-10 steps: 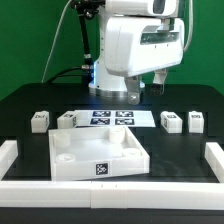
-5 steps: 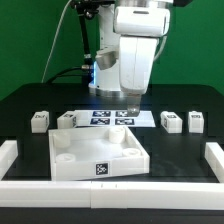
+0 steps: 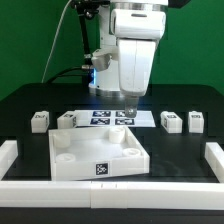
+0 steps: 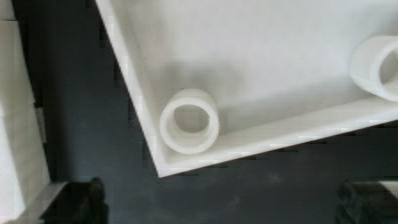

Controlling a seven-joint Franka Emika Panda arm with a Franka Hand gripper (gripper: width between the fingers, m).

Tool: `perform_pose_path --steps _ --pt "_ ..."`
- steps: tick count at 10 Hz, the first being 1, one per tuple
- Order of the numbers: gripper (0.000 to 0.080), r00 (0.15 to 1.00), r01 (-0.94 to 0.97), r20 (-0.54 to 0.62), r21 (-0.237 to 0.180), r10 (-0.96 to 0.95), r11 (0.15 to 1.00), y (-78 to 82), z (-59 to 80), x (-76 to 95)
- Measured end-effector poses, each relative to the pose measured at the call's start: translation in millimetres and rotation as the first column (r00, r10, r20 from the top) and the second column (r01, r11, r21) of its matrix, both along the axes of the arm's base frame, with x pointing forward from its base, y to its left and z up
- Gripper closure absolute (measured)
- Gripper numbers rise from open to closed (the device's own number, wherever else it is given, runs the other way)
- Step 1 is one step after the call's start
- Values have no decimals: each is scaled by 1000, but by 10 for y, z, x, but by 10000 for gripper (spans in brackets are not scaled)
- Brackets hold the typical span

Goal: Assemble one leg

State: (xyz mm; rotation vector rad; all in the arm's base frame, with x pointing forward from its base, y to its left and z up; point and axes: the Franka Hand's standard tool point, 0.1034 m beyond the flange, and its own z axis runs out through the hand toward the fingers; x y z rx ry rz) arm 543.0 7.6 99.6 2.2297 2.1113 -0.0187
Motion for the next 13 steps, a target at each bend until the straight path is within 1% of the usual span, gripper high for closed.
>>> perform_pose_path --steps 1,2,3,4,5,6,9,10,11,12,13 --pt "149 999 -50 2 -3 50 999 -16 -16 -27" --pt "149 990 -142 -5 -5 142 990 -66 -94 -207" --pt "149 978 -207 -13 2 207 978 -134 -201 -430" --pt "149 968 -250 -33 5 250 968 -223 -272 -572" --pt "149 957 -288 -43 8 289 957 -344 -320 -670" --pt "149 957 -286 -50 9 286 958 -456 -335 -712" --pt "149 961 -271 -47 9 271 963 -457 -333 -703" --pt "149 958 -282 -54 11 282 959 -482 -358 -721" --pt "149 947 -311 -80 22 312 950 -594 -478 -806" --pt "149 944 -318 -85 29 319 948 -675 -567 -883" --pt "149 944 -314 -92 38 317 949 -724 -662 -979"
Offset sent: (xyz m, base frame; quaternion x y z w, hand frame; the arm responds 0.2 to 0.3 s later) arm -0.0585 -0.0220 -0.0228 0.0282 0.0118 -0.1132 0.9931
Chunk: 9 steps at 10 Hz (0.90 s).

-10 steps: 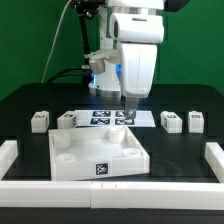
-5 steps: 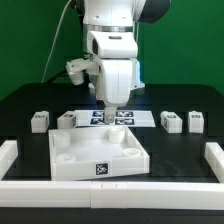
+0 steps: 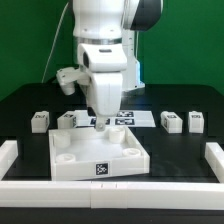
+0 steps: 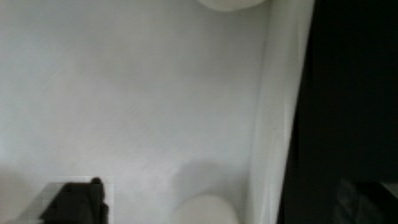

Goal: Assemble one leg

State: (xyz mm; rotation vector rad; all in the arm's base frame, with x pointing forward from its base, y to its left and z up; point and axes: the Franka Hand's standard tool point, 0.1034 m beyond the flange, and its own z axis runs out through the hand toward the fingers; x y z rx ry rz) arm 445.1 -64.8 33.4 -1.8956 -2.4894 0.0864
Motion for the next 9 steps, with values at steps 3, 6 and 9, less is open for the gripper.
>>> perform_pose_path --steps 3,6,9 --pt "149 1000 0 -29 11 1 1000 35 -191 -75" --pt "149 999 40 -25 8 -39 999 81 -195 -2" --pt "449 997 77 -31 4 -77 997 83 -202 -7"
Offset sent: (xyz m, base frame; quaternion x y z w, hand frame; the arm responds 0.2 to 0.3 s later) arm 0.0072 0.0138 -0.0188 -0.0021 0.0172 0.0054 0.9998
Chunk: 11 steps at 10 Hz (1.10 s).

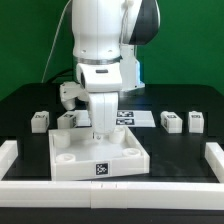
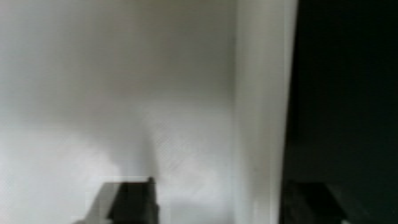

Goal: Assemble one leg

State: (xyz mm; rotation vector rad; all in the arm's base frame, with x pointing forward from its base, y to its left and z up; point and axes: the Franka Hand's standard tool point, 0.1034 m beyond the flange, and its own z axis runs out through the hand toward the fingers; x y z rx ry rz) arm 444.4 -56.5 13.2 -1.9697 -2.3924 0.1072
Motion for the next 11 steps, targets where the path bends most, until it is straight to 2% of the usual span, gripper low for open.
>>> perform_pose_path --steps 2,8,9,11 --pt "716 1000 1 0 0 -1 1000 -2 -1 -1" --pt "739 1000 3 4 0 -3 1000 -5 5 10" --pt "739 999 47 14 -1 -47 999 44 7 28" --pt "739 990 134 42 12 -134 991 338 -3 109"
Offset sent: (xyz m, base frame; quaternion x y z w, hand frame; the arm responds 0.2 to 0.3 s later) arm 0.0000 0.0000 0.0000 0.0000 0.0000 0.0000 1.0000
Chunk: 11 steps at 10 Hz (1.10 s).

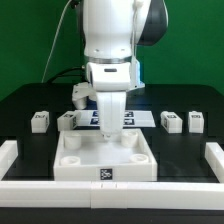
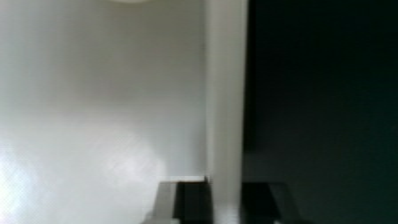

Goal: Assemble one leg

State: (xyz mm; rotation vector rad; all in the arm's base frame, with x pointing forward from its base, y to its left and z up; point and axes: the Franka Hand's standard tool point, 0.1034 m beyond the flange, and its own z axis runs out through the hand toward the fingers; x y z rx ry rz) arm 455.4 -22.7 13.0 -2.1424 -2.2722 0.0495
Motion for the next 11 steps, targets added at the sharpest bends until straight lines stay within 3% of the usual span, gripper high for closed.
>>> perform_pose_path --steps 2,4,7,11 --pt "739 996 81 22 13 -81 997 381 4 222" --pt "739 993 110 39 20 -110 994 568 5 374" --pt "739 994 104 40 25 -105 994 858 24 448" --pt "739 993 110 36 23 -111 994 816 8 431"
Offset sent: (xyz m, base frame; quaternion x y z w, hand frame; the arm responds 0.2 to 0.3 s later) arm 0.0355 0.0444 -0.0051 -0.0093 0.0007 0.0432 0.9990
